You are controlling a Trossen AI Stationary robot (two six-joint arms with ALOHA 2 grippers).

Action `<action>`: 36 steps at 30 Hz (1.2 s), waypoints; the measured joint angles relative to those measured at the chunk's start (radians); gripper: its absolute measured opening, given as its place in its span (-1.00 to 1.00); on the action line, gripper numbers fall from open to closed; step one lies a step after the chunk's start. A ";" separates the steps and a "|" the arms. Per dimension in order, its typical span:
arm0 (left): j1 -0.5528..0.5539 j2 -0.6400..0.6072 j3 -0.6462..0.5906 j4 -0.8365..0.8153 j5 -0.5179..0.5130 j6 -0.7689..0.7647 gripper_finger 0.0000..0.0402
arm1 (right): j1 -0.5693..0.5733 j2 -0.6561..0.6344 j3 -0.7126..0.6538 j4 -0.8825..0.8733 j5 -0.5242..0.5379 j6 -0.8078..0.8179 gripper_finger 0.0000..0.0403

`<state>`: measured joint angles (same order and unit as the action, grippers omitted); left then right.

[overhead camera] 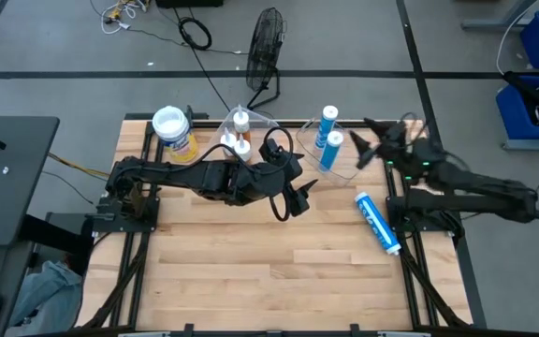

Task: Pick & place silicon tubes, Sealant and Lysol wipes
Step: Put the blue sealant into the right transparent bin

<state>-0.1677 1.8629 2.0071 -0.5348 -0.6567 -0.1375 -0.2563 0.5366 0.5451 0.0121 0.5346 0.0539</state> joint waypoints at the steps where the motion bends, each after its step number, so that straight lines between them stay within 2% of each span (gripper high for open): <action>1: 0.000 0.000 0.000 0.001 0.000 -0.002 0.64 | 0.014 -0.026 0.038 -0.100 0.000 0.016 0.53; 6: 0.000 0.000 0.000 0.000 0.000 -0.007 0.64 | 0.079 -0.088 0.231 -0.625 -0.021 0.202 0.44; 9: 0.000 0.000 0.000 0.000 0.000 -0.007 0.64 | 0.119 -0.093 0.304 -0.881 -0.074 0.355 0.40; 16: 0.001 0.000 0.000 0.000 0.000 -0.024 0.64 | 0.179 -0.088 0.282 -1.232 -0.283 0.719 0.39; 19: 0.001 0.000 0.000 0.000 0.000 -0.035 0.64 | 0.193 -0.087 0.215 -1.258 -0.328 0.810 0.39; 26: 0.001 0.000 0.000 0.000 0.000 -0.061 0.64 | 0.220 -0.024 0.068 -1.075 -0.446 0.887 0.39; 32: 0.000 0.000 0.000 0.000 0.000 -0.061 0.64 | 0.268 0.100 0.088 -0.926 -0.499 0.881 0.39; 36: 0.000 0.000 0.000 0.000 0.000 -0.061 0.64 | 0.328 0.212 0.146 -0.952 -0.501 0.901 0.39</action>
<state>-0.1677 1.8633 2.0071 -0.5350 -0.6571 -0.1982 0.0713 0.7482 0.6911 -0.9400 0.0339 0.9546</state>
